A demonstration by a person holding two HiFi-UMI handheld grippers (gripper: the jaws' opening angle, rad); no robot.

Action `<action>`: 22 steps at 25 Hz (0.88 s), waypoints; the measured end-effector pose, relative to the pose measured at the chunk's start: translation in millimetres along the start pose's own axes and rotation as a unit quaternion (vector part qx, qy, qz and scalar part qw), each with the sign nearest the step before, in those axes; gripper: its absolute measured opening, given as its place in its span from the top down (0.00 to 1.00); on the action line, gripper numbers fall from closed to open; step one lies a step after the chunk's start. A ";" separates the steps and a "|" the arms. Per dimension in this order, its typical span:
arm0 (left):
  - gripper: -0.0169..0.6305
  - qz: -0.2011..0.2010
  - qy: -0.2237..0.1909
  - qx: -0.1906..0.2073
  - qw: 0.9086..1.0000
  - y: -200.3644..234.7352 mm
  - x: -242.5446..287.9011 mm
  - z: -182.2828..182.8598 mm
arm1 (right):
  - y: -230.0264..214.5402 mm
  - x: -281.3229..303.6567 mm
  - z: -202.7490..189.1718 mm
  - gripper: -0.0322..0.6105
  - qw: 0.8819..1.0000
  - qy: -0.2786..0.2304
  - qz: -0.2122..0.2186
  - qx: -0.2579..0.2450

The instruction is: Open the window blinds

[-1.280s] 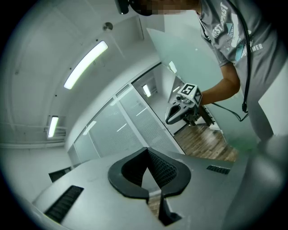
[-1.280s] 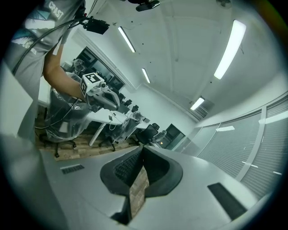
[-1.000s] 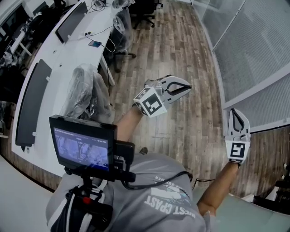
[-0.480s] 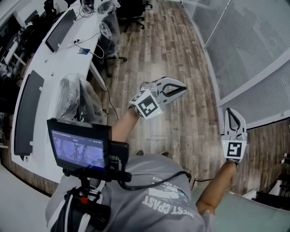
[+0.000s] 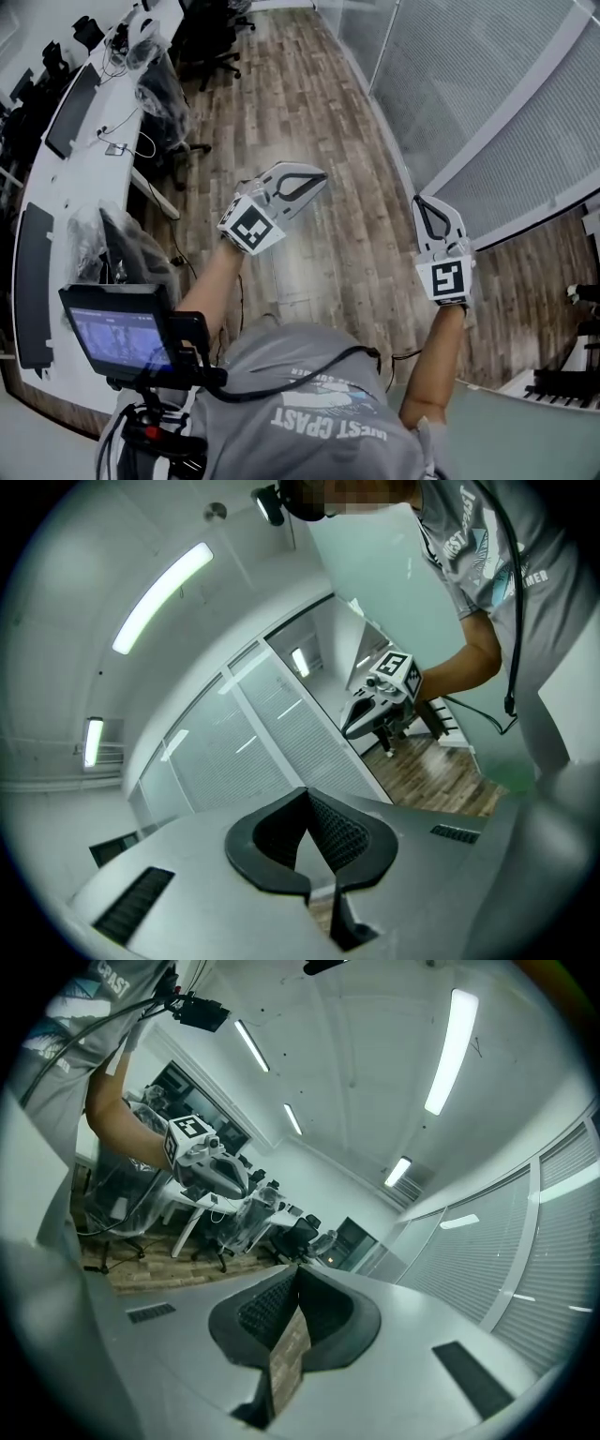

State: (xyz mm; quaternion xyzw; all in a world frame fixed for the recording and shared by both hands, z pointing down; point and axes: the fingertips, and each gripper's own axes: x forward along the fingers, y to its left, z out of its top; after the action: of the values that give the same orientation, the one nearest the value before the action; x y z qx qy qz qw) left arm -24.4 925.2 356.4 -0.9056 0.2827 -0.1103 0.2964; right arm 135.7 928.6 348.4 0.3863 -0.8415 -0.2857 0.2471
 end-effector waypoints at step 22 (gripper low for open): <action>0.97 -0.027 -0.022 -0.014 0.999 135.0 138.6 -124.6 | -114.6 179.0 -74.4 0.96 1.000 0.023 -0.012 0.011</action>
State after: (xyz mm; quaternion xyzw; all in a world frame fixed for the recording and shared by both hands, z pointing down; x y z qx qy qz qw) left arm -17.4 696.3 379.7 -0.9192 0.2531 -0.0941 0.2868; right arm 137.7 703.7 359.5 0.4058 -0.8341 -0.2703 0.2581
